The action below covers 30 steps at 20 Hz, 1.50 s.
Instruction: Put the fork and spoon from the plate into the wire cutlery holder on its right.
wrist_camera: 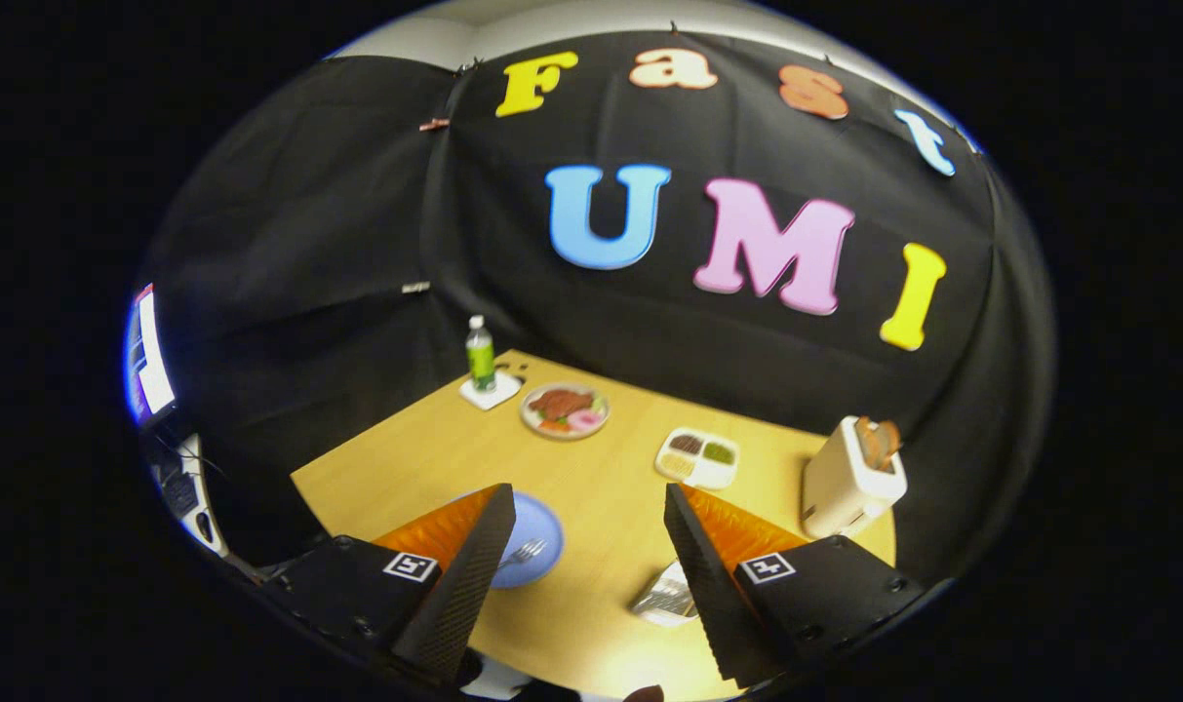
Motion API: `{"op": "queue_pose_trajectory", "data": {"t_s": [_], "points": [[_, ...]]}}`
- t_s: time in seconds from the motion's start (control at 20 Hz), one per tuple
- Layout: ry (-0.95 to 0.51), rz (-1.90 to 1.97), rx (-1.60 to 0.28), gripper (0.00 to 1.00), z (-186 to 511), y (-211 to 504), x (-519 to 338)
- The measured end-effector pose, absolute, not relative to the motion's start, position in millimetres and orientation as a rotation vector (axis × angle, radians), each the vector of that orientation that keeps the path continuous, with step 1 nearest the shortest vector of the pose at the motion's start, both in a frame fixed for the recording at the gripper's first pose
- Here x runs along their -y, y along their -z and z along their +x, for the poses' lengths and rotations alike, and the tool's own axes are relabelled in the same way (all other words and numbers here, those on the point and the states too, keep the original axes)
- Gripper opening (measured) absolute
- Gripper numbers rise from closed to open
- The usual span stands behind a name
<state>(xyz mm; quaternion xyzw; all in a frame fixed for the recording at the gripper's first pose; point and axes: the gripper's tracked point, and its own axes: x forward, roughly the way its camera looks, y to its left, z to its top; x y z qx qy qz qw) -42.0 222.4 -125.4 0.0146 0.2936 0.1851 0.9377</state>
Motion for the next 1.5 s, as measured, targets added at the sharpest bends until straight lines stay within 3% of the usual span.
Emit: {"op": "queue_pose_trajectory", "data": {"t_s": [0.3,0.45,0.9,1.0,1.15,1.25,1.35,1.5], "points": [[-0.369,0.151,-1.017,0.85,-77,233,-292],[-0.328,0.184,-1.127,0.70,-72,273,-314],[-0.270,-0.007,-1.289,0.70,-62,368,-342],[-0.249,-0.006,-1.325,0.55,-65,373,-347],[-0.218,0.011,-1.342,0.46,-61,383,-351],[-0.196,0.036,-1.340,0.25,-59,382,-349],[-0.233,0.092,-1.318,0.10,-54,384,-353],[-0.245,0.185,-1.294,0.08,-50,377,-354]]}}
